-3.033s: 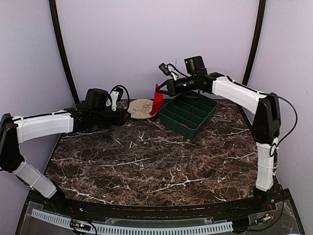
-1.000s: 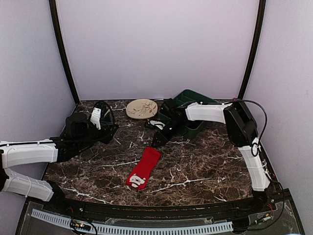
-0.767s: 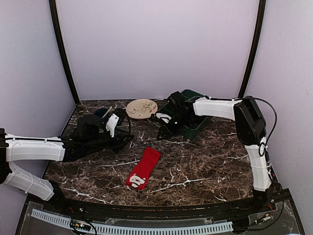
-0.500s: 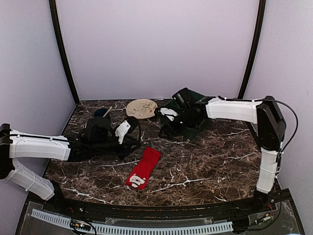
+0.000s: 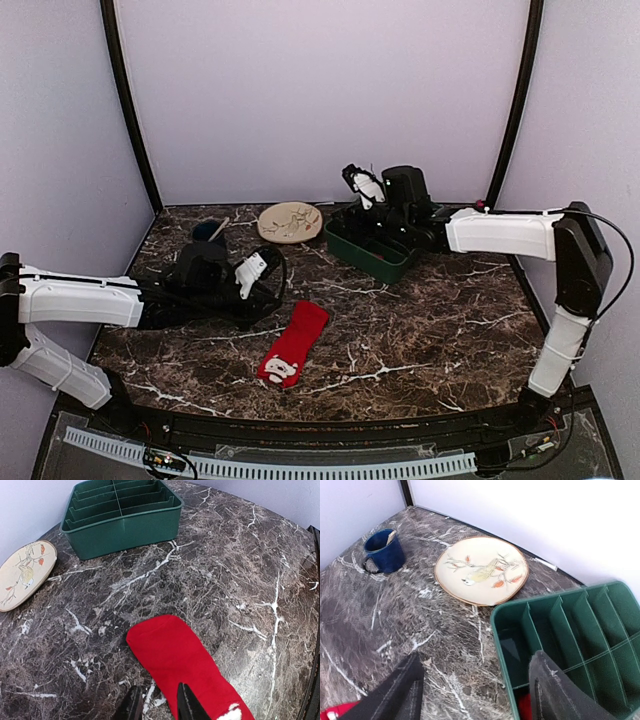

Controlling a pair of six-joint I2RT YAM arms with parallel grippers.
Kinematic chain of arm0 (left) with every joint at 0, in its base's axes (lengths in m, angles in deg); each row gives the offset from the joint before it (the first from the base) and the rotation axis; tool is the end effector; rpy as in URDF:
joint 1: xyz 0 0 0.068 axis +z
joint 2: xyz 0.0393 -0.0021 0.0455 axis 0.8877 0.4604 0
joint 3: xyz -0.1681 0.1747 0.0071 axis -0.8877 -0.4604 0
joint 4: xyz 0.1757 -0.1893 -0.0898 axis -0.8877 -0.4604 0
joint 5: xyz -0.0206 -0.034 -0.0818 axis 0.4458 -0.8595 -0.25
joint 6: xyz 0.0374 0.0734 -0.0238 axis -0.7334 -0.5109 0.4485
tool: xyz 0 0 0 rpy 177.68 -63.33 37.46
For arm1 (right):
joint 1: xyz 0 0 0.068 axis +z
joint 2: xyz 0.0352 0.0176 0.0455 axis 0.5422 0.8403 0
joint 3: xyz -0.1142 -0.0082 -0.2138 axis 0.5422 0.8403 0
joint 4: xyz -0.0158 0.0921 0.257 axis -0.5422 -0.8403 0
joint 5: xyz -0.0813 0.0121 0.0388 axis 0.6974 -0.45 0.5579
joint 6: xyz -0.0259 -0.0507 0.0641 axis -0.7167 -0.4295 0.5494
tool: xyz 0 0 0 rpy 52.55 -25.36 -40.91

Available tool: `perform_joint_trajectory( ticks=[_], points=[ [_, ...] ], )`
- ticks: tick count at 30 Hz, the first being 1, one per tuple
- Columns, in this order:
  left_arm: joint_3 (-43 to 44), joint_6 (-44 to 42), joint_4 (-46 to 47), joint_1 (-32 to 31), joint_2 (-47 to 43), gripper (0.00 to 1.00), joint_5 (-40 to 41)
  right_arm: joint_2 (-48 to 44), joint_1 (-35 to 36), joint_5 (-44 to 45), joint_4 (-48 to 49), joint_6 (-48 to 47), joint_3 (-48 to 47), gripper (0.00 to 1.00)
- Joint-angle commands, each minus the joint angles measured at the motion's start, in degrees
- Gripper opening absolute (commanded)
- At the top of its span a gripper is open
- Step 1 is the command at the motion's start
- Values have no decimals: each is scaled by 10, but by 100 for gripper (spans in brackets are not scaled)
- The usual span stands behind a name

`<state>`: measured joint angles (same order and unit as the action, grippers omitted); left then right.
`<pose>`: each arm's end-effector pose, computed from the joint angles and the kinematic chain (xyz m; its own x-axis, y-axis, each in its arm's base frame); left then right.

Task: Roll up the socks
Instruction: Adjust the sock at the center of the board.

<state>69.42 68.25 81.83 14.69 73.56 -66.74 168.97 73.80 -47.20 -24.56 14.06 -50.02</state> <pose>0.2211 -0.2533 0.1636 -0.2419 0.3802 -0.8927 0.8057 0.5914 0.0335 0.3525 0.3037 0.2216 -0.2864 -0.1793 -0.9412 -0.6247 0.7798 0.0416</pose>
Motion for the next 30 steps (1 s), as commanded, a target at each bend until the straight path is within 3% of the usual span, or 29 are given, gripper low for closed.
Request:
perform_joint_trajectory(
  ticks=[1, 2, 3, 6, 9, 16, 30],
  points=[
    [18, 9, -60, -6, -7, 25, -25, 32, 19, -16, -45, 21, -43, 51],
    [20, 14, -71, -10, -4, 25, -24, 40, 23, -19, -66, 21, -52, 45],
    [24, 20, -84, -14, -1, 24, -22, 49, 27, -33, -84, 27, -60, 22],
    [34, 33, -121, -31, 6, 23, -17, 74, 50, -50, -120, 46, -65, 12],
    [39, 45, -150, -49, 13, 23, -10, 89, 78, -52, -140, 54, -59, 12],
    [54, 59, -197, -63, 46, 22, -22, 125, 105, -107, -184, 91, -61, 25],
    [66, 80, -243, -69, 80, 20, -38, 175, 117, -146, -216, 139, -58, 27]
  ],
)
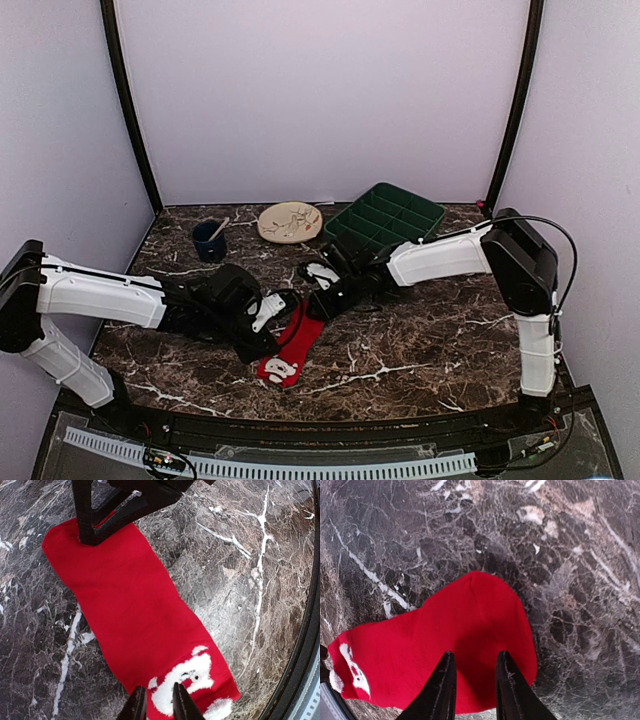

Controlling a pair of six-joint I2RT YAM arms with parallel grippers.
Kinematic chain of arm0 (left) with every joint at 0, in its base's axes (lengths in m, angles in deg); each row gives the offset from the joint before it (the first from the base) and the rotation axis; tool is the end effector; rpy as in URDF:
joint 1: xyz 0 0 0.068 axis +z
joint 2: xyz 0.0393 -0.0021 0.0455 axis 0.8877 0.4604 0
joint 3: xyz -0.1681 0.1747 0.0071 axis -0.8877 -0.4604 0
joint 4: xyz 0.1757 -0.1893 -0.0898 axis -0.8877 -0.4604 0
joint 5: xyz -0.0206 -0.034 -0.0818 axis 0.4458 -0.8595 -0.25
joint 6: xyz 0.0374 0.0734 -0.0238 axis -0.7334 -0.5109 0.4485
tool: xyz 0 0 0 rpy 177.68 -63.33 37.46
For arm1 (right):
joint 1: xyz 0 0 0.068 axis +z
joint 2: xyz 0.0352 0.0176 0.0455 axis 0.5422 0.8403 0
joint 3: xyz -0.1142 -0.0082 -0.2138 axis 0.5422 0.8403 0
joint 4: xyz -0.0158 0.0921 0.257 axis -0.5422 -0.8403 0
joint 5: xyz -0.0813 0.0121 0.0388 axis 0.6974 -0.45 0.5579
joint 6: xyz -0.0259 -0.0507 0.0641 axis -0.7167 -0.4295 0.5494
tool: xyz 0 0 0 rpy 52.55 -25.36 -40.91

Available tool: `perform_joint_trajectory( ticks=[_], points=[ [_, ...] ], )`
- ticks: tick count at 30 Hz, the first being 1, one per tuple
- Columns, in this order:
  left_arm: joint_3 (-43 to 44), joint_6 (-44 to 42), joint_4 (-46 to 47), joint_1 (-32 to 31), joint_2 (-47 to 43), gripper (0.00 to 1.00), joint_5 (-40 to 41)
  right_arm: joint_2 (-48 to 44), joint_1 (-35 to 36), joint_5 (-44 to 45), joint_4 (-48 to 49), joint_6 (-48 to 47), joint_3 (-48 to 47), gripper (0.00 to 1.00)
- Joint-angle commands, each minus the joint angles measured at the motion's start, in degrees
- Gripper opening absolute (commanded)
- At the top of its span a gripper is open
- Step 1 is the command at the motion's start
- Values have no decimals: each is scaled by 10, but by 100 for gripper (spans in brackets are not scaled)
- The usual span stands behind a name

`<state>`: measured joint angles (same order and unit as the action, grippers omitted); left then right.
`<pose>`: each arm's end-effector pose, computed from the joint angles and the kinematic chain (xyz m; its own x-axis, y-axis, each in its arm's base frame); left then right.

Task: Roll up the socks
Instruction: Adjust the sock at the center of the board.

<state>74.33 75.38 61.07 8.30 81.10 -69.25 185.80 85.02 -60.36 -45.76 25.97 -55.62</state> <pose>0.1813 -0.2676 0.1113 -0.4892 0.5977 -0.6352 0.8279 0.5473 -0.1226 0.2703 0.3735 0.0828 -0.6859 -0.4729 -0.5530 -0.6975 0.6440 0.3144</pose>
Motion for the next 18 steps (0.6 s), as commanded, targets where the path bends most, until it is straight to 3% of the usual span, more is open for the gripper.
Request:
perform_joint_trajectory(
  ticks=[1, 18],
  points=[
    [18, 9, -41, -5, 6, 20, -16, 10, 5, -17, -10, 21, -4, 27],
    [29, 8, -66, -5, 48, 16, -53, 100, 0, -37, -58, -22, -107, 29]
  ],
)
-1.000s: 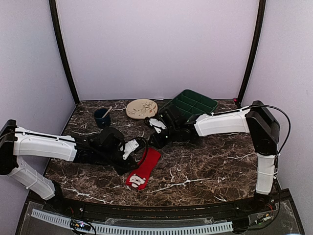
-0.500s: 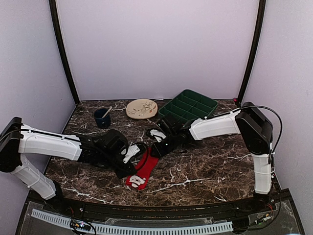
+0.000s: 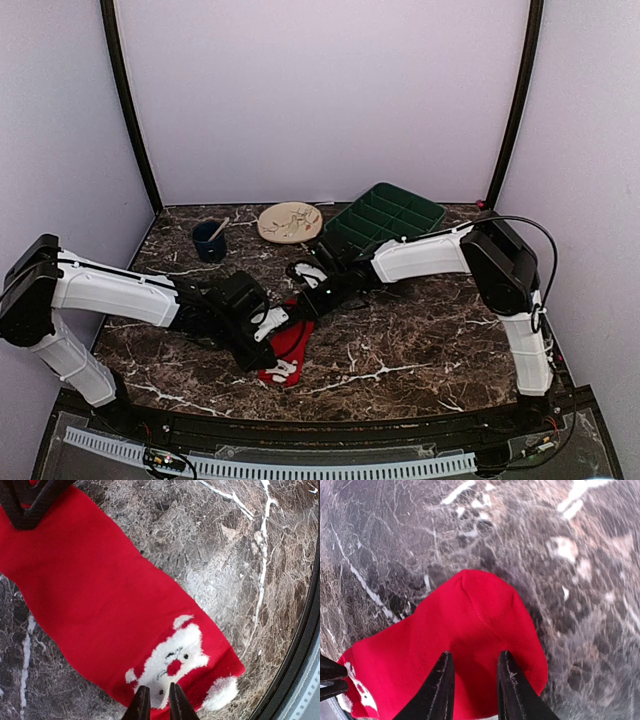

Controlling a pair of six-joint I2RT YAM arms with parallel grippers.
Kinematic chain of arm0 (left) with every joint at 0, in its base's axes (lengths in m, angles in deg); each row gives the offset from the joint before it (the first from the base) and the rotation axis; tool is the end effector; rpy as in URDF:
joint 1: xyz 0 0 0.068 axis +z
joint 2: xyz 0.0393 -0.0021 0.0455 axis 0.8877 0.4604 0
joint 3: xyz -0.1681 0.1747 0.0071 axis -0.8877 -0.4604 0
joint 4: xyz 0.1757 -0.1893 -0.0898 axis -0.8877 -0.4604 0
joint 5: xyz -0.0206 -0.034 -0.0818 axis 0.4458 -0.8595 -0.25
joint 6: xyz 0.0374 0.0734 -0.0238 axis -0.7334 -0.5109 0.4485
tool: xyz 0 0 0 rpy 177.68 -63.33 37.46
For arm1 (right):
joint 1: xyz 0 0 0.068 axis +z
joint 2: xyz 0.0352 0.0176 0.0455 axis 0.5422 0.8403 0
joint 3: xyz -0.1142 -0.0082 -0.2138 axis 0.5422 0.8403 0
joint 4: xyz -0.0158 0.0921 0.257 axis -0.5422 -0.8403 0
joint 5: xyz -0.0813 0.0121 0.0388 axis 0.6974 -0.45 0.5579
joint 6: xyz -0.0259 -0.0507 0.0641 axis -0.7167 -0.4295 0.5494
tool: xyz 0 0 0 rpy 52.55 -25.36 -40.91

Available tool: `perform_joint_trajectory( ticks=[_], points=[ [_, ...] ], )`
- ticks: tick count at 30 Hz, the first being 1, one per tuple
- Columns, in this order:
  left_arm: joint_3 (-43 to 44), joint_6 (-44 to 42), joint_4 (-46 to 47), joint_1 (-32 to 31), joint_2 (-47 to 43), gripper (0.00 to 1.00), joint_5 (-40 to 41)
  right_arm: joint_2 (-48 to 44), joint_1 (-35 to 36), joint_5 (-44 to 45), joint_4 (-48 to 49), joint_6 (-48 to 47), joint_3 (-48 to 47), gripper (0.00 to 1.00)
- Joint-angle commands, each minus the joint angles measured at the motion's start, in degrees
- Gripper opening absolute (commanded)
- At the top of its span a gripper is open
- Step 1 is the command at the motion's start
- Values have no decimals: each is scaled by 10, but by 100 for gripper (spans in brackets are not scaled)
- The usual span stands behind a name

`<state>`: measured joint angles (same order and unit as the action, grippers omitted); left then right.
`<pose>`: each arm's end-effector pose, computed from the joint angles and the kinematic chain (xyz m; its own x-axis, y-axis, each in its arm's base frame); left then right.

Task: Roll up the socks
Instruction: Adjust the sock at the center of the board.

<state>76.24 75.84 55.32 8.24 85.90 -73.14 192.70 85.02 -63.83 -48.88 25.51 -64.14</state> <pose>0.1737 -0.2663 0.0887 -0.5463 0.6660 -0.5079 0.8249 0.5329 -0.1885 0.2810 0.3945 0.0731 -0.6916 -0.4984 -0.5227 -0.7079 0.6113 0.3538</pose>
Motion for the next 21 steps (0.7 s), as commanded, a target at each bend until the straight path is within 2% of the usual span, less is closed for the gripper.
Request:
perform_joint_trajectory(
  ticks=[1, 10, 16, 21],
  points=[
    [10, 3, -8, -4, 0, 16, -16, 35, -1, -4, -28, -19, -29, 29],
    [26, -3, 5, -4, 22, 15, -21, 75, -6, -17, -52, -38, -101, 32],
    [31, 1, 10, -4, 15, 14, -4, 68, -6, -17, -67, -57, -118, 41],
    [18, 24, 29, -4, -56, 24, 38, 18, -6, -27, -54, -65, -96, 50]
  ],
)
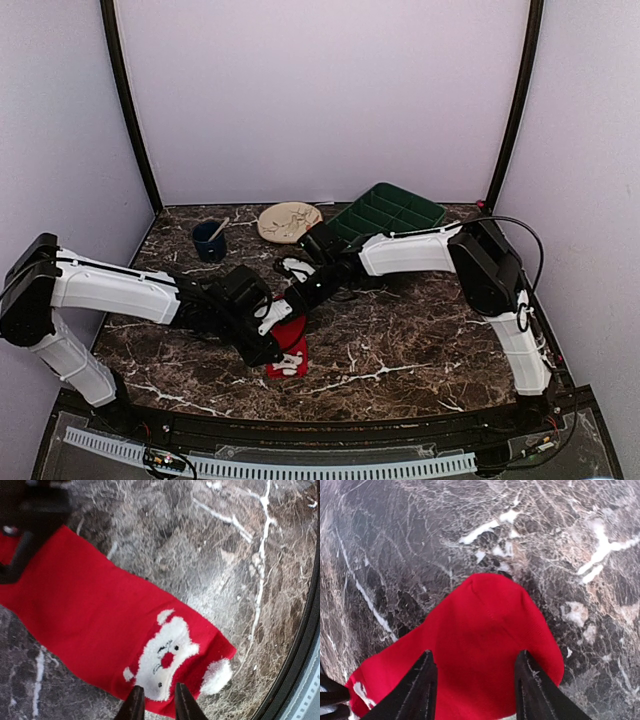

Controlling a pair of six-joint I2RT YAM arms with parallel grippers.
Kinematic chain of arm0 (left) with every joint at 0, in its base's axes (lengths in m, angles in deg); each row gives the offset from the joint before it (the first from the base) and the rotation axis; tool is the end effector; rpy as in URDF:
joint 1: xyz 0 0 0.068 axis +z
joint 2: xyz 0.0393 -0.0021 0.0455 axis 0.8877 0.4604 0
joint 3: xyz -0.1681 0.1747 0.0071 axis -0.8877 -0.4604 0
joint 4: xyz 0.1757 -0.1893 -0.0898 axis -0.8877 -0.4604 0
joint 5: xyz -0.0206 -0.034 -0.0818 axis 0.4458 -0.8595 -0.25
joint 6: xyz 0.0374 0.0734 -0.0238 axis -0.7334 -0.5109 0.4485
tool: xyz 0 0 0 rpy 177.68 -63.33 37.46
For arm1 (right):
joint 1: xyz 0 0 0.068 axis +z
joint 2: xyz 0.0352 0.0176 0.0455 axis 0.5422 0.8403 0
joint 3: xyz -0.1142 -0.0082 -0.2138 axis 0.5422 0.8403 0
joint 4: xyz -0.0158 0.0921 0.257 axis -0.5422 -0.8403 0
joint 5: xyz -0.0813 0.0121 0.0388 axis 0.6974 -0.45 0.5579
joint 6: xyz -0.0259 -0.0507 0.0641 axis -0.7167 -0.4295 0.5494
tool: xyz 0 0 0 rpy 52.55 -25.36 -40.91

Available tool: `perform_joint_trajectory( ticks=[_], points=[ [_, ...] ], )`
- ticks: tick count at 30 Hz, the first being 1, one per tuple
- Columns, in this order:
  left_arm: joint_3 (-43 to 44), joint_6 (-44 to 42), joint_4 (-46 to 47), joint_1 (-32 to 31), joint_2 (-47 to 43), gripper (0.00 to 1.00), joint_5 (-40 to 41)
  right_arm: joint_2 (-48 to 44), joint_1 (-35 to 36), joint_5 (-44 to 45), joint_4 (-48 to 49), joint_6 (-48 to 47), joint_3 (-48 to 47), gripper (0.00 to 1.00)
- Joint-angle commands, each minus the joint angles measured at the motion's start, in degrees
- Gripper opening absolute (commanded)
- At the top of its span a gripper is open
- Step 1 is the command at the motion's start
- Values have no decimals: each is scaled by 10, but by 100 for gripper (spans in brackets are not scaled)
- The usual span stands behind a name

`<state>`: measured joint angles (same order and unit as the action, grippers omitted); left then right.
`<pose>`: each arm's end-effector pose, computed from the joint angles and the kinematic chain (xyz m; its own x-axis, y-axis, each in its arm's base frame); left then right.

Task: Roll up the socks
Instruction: Adjust the sock at the center of the board.

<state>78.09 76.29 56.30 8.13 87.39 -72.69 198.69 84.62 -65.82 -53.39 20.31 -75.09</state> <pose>0.1794 -0.2743 0.0921 -0.5444 0.6528 -0.5267 0.8230 0.5371 -0.1850 0.2991 0.4162 0.0803 -0.6265 -0.5475 -0.5547 -0.7699 0.5456 0.3310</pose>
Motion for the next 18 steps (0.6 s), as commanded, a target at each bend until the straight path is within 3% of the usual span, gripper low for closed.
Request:
perform_joint_trajectory(
  ticks=[1, 8, 13, 18],
  points=[
    [-3, 26, 23, -3, -85, 25, 40, -54, -2, -10, -5, -13, 18, 51],
    [-43, 42, 32, -3, -169, 35, 17, -133, -2, -6, 36, -16, 74, 58],
    [-57, 40, -1, -7, -181, 39, -37, -202, 0, 23, 59, -36, 148, 62],
    [-49, 45, -26, -22, -177, 40, -24, -267, 10, 76, 80, -65, 256, 64]
  ],
)
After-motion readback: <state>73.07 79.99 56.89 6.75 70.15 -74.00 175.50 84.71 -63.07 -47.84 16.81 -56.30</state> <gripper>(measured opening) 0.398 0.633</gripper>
